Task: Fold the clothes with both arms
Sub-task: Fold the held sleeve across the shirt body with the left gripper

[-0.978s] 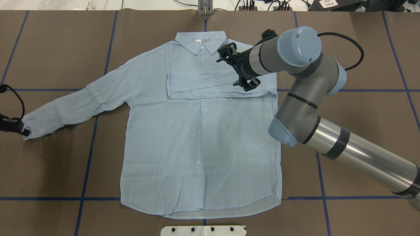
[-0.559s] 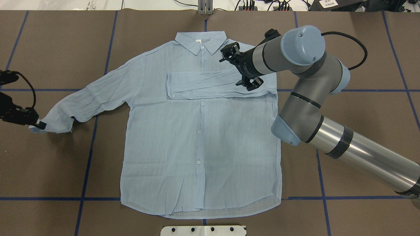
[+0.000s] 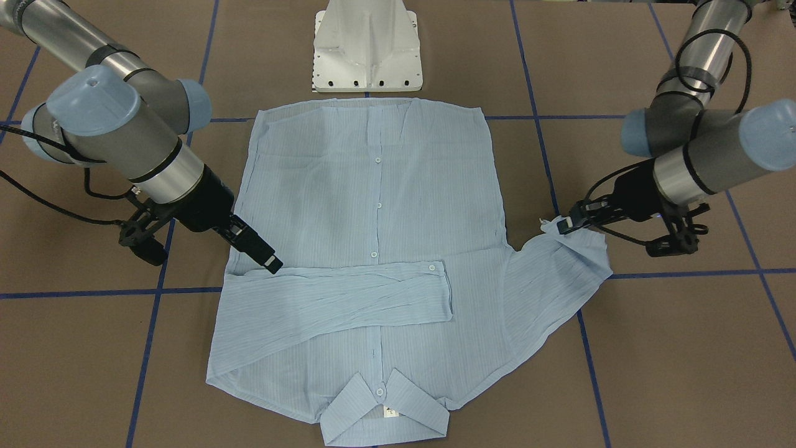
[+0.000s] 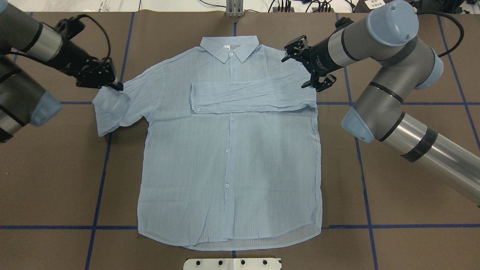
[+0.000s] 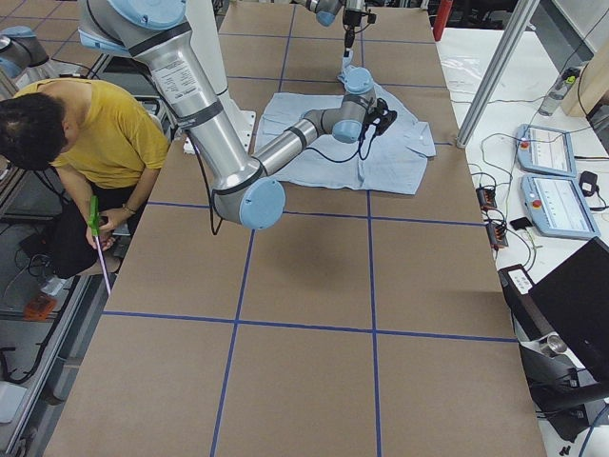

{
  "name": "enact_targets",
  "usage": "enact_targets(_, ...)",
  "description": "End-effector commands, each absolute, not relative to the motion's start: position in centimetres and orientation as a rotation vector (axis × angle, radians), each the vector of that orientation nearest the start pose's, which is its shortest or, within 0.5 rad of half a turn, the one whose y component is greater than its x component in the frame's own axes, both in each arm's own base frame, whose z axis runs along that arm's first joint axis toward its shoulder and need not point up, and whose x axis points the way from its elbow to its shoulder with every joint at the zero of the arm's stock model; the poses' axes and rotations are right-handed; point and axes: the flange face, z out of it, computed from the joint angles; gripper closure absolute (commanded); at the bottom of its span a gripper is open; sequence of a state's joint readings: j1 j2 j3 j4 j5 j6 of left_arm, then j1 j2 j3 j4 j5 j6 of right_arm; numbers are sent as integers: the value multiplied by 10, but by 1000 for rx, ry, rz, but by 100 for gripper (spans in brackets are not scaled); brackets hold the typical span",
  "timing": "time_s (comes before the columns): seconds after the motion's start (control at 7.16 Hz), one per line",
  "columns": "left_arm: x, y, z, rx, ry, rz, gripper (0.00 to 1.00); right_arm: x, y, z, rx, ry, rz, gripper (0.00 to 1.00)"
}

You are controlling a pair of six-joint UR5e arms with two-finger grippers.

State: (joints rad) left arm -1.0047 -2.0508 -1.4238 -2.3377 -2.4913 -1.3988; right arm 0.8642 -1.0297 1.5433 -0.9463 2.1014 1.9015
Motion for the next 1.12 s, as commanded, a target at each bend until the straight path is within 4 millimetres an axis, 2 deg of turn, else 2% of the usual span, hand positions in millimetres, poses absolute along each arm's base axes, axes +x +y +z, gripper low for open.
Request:
enact_targets(0.0, 378, -598, 262, -70, 1335, -367, 100, -358, -577, 312, -154, -1185, 736, 1)
enact_targets(0.14, 421, -590, 220, -42, 1366, -436, 100, -342, -579, 333, -142, -1168, 676, 1)
enact_targets(0.28, 448, -586, 182, -36, 1418, -442, 100, -336, -575, 348, -145, -1153, 648, 1)
enact_targets(0.56, 486, -601, 130, -35, 1493, -513, 100, -334, -573, 356, -141, -1145, 638, 1)
enact_targets(0.7, 512, -596, 116, 15, 1530, -552, 100, -333, -572, 357, -141, -1144, 639, 1)
enact_targets(0.98, 543, -577, 115, -5, 1539, -523, 100, -318, -560, 380, -141, -1123, 638, 1)
